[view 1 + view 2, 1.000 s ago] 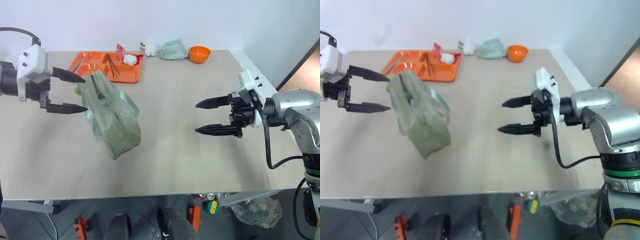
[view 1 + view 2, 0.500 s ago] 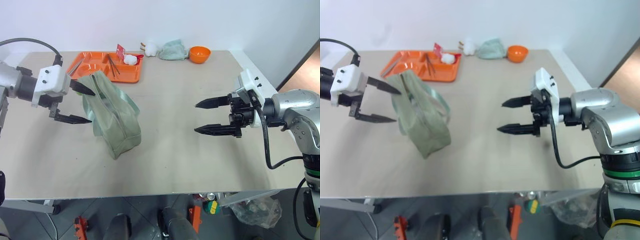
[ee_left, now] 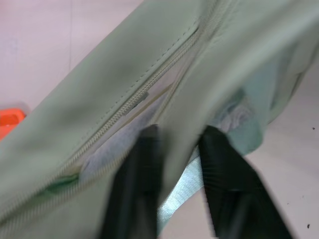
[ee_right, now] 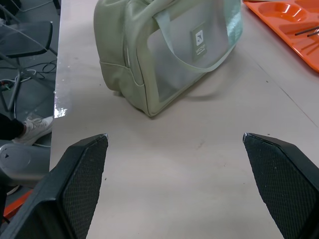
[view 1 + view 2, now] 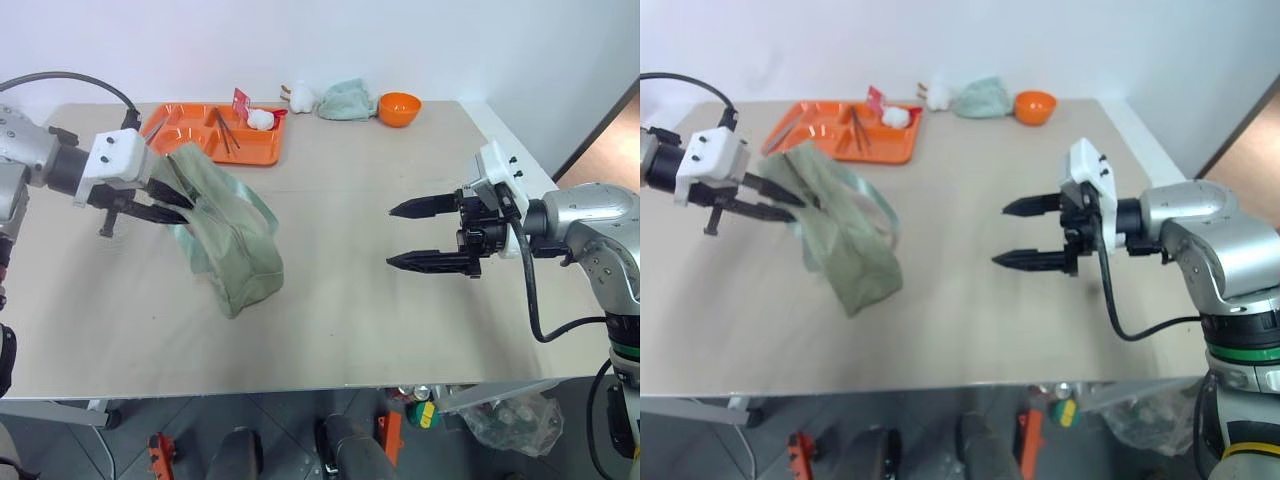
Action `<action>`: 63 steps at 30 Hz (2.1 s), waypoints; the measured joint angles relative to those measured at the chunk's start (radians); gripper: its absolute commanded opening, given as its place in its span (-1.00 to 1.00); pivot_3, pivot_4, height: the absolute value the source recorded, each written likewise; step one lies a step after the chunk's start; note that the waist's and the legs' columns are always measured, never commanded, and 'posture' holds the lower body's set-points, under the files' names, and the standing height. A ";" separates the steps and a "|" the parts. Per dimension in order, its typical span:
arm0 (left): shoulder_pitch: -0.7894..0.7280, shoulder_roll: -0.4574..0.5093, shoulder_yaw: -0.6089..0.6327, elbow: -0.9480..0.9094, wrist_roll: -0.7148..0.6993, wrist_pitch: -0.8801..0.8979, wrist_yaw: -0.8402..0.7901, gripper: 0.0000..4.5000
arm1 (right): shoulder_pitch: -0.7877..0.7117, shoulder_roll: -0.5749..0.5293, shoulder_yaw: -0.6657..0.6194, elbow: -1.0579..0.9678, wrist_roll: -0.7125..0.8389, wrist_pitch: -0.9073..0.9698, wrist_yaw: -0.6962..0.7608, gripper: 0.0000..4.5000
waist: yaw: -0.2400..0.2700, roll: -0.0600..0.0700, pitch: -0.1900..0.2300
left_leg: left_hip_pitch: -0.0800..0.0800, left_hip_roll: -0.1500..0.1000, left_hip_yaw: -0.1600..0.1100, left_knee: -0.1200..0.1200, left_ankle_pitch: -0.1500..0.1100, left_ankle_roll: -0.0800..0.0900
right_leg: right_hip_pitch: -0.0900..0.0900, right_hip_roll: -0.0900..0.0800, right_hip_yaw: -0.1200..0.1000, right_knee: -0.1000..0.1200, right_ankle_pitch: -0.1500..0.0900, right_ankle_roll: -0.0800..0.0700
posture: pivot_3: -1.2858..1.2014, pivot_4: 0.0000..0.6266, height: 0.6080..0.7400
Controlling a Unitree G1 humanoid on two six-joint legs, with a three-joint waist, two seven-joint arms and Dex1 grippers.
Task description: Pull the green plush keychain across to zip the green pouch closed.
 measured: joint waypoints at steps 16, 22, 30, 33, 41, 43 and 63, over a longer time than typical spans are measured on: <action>-0.067 -0.029 -0.024 -0.034 -0.017 0.176 -0.001 -1.00 | -0.016 0.013 0.000 0.003 0.000 -0.002 -0.003 1.00 | 0.001 0.000 0.000 | -0.001 0.000 0.000 0.000 0.000 0.000 | 0.000 0.000 0.000 0.000 0.000 0.000 | 0.03 -0.52 1.00; -0.093 -0.086 -0.030 -0.156 0.061 0.371 -0.006 -1.00 | -0.023 0.020 0.000 0.006 -0.003 -0.003 -0.008 1.00 | 0.000 0.000 0.000 | -0.001 -0.001 -0.001 0.000 0.000 0.001 | 0.000 0.000 0.000 0.000 0.000 0.001 | 0.03 -0.52 1.00; -0.146 -0.237 -0.053 -0.233 0.301 0.560 0.187 -1.00 | -0.025 0.030 0.000 0.007 -0.003 -0.006 -0.019 1.00 | 0.001 0.000 0.000 | 0.000 -0.001 -0.004 0.002 0.001 0.003 | 0.002 0.000 -0.001 0.001 0.002 0.001 | 0.03 -0.52 1.00; -0.178 -0.290 -0.058 -0.202 0.370 0.616 0.258 -1.00 | -0.024 0.039 0.000 0.005 -0.003 -0.010 -0.023 1.00 | -0.001 0.000 0.000 | 0.001 -0.002 -0.003 0.002 0.002 0.004 | 0.002 0.000 0.000 0.001 0.004 0.002 | 0.03 -0.52 1.00; -0.227 -0.365 -0.050 -0.158 0.412 0.776 0.315 -1.00 | -0.017 0.039 0.000 0.002 -0.003 -0.015 -0.026 1.00 | -0.005 0.000 0.000 | 0.002 0.000 -0.003 0.002 0.003 0.006 | 0.002 0.003 0.002 0.001 0.005 0.000 | 0.03 -0.52 1.00; -0.239 -0.375 -0.043 -0.158 0.404 0.827 0.313 -1.00 | -0.018 0.039 0.000 0.002 -0.003 -0.016 -0.026 1.00 | -0.005 0.000 0.000 | 0.001 0.000 -0.003 0.001 0.003 0.006 | 0.002 0.003 0.001 0.001 0.005 0.000 | 0.03 -0.52 1.00; -0.201 -0.323 -0.024 -0.429 0.308 0.959 0.245 -1.00 | -0.021 0.064 0.004 0.008 -0.022 -0.031 -0.038 1.00 | -0.007 0.001 0.000 | 0.002 0.000 -0.001 0.000 0.003 0.005 | 0.001 0.003 0.003 0.001 0.005 0.000 | 0.03 -0.52 1.00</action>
